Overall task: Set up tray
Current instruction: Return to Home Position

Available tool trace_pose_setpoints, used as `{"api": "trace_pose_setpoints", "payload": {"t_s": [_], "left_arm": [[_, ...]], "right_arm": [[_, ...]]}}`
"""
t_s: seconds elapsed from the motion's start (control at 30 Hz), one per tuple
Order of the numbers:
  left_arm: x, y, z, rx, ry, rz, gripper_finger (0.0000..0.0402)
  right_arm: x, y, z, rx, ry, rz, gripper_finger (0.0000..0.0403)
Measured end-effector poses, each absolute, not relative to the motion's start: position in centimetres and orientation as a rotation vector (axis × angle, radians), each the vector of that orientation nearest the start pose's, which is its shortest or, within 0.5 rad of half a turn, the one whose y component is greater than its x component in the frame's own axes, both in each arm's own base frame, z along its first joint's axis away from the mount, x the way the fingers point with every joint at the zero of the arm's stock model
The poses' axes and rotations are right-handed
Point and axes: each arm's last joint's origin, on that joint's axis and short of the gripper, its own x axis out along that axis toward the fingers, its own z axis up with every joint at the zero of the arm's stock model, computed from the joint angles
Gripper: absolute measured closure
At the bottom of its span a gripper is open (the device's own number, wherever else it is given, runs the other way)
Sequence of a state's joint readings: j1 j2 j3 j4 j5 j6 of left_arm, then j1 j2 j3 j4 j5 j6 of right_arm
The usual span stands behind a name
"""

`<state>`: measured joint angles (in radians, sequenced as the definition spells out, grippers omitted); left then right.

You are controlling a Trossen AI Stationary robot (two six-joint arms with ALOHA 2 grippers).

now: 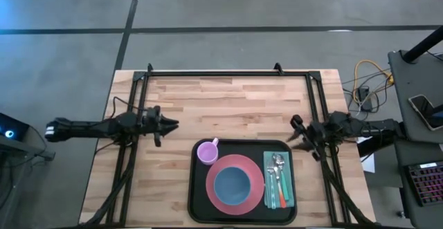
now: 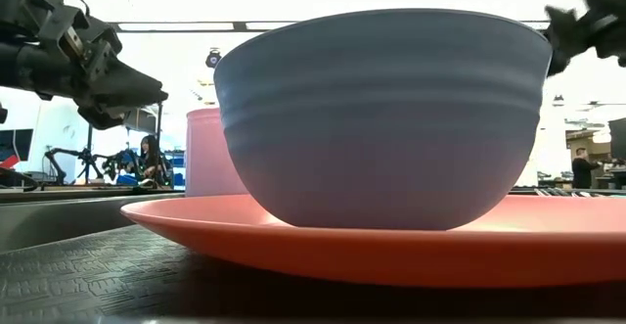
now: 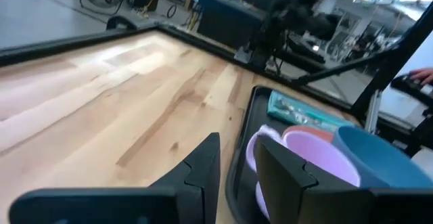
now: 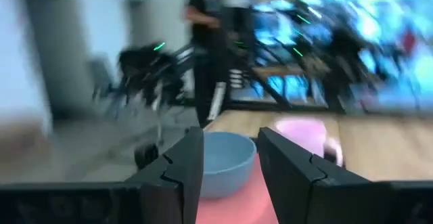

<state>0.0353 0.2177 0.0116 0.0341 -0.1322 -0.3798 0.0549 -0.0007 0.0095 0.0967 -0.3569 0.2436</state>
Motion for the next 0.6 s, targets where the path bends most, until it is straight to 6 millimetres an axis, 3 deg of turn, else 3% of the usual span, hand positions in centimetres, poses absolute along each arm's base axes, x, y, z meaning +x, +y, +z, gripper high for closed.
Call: {"api": "trace_pose_setpoints", "payload": {"t_s": [0.13,0.3,0.6], "left_arm": [[11.1,0.8,15.0,-0.367,0.172,0.204,0.0327],[11.3,0.8,14.5,-0.364,0.218,0.212,0.0327],[11.6,0.8,13.8,-0.360,0.291,0.226,0.0327]], "right_arm": [[9.2,2.0,17.4,-0.143,-0.128,0.572,0.0275],[9.0,2.3,17.4,-0.331,-0.201,0.676,0.0275],[8.9,2.4,17.4,0.019,-0.071,0.749,0.0275]]}}
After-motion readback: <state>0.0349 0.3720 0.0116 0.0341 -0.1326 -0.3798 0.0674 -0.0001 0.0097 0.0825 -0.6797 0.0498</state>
